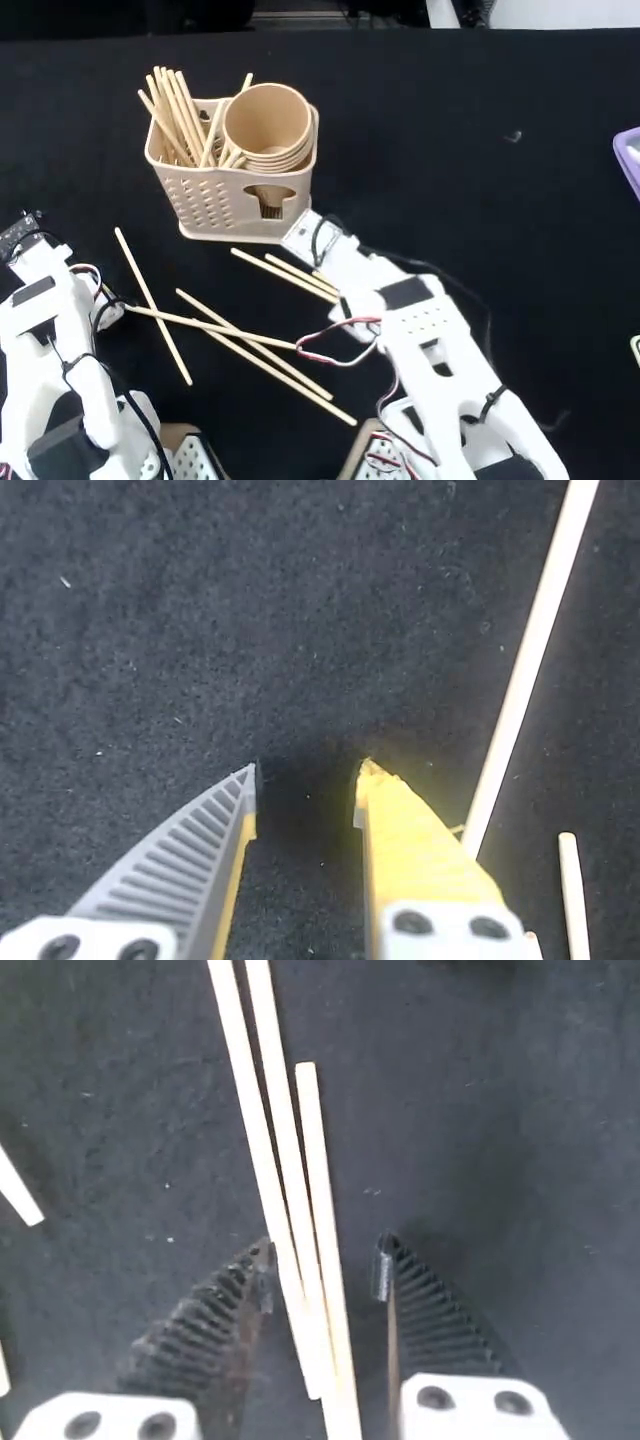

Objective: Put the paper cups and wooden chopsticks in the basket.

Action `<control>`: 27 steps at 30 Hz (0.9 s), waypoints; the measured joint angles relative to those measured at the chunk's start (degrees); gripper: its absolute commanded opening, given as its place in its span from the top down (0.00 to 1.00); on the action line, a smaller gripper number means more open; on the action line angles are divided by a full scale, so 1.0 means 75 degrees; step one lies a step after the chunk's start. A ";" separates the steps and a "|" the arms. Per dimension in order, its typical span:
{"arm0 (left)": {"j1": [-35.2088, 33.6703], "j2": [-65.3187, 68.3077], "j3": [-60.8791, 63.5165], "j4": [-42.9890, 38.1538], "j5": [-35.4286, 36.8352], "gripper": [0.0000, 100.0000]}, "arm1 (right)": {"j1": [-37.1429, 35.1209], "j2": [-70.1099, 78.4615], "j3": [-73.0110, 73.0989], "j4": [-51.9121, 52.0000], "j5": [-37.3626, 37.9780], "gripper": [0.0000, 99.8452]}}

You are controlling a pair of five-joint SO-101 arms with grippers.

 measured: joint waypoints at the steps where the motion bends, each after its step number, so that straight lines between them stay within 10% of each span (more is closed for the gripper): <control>1: 0.0000 0.0000 0.0000 0.0000 0.0000 0.83 | 0.0012 0.0000 0.0094 -0.0035 0.0000 0.83; 27: 0.0000 0.0000 0.0000 0.0000 0.0000 0.83 | 0.0141 0.2239 -0.0680 -0.0410 0.0352 0.83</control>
